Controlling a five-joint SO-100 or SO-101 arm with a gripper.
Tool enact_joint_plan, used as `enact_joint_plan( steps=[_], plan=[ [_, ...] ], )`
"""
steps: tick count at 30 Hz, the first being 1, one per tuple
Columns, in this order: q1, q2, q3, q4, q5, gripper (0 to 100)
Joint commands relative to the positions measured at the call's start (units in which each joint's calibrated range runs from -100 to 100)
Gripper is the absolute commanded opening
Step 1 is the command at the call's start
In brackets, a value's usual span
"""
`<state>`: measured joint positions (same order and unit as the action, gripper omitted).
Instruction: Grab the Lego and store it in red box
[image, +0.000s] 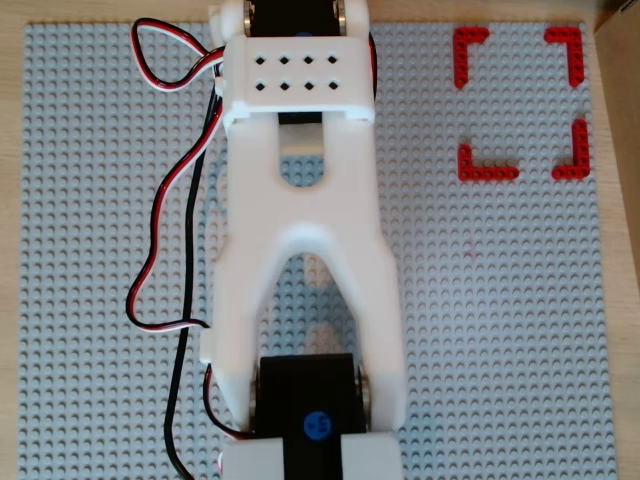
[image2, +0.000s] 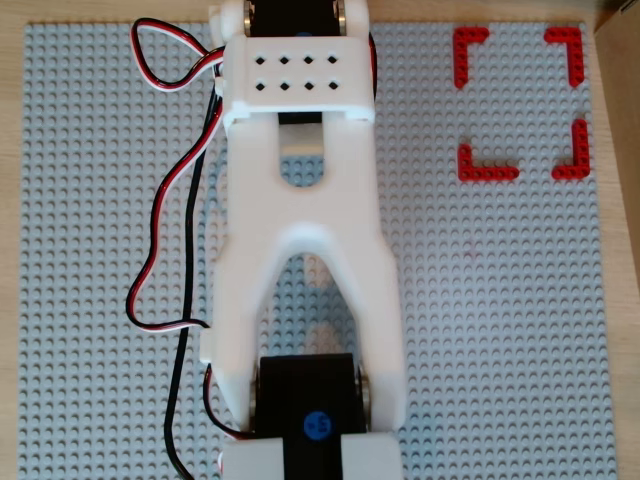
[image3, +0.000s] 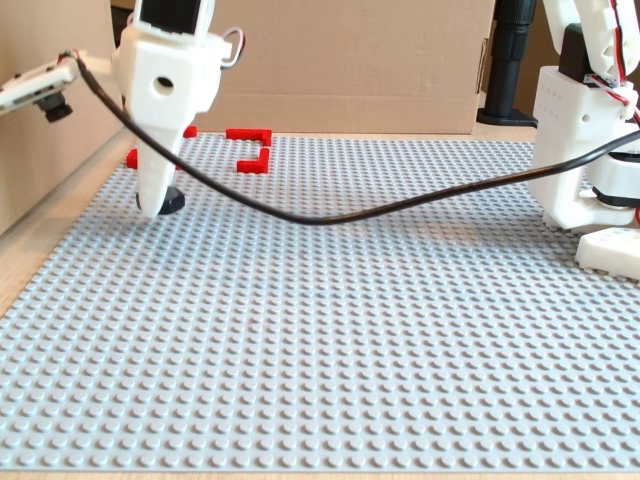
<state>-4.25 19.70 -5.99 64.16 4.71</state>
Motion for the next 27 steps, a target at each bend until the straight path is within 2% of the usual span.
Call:
enact_joint_plan(
  steps=[1, 7, 12, 20, 27],
  plan=[
    [-0.03, -9.36, -1.64, 3.56, -0.18, 5],
    [2.65, -16.90, -1.55, 7.50, 0.13, 5],
    [9.87, -18.68, 0.17, 8.03, 0.29, 5],
    [21.11, -18.26, 10.81, -5.57, 2.27, 5],
    [22.15, -18.00, 17.63, -15.21, 2.90, 5]
  ],
)
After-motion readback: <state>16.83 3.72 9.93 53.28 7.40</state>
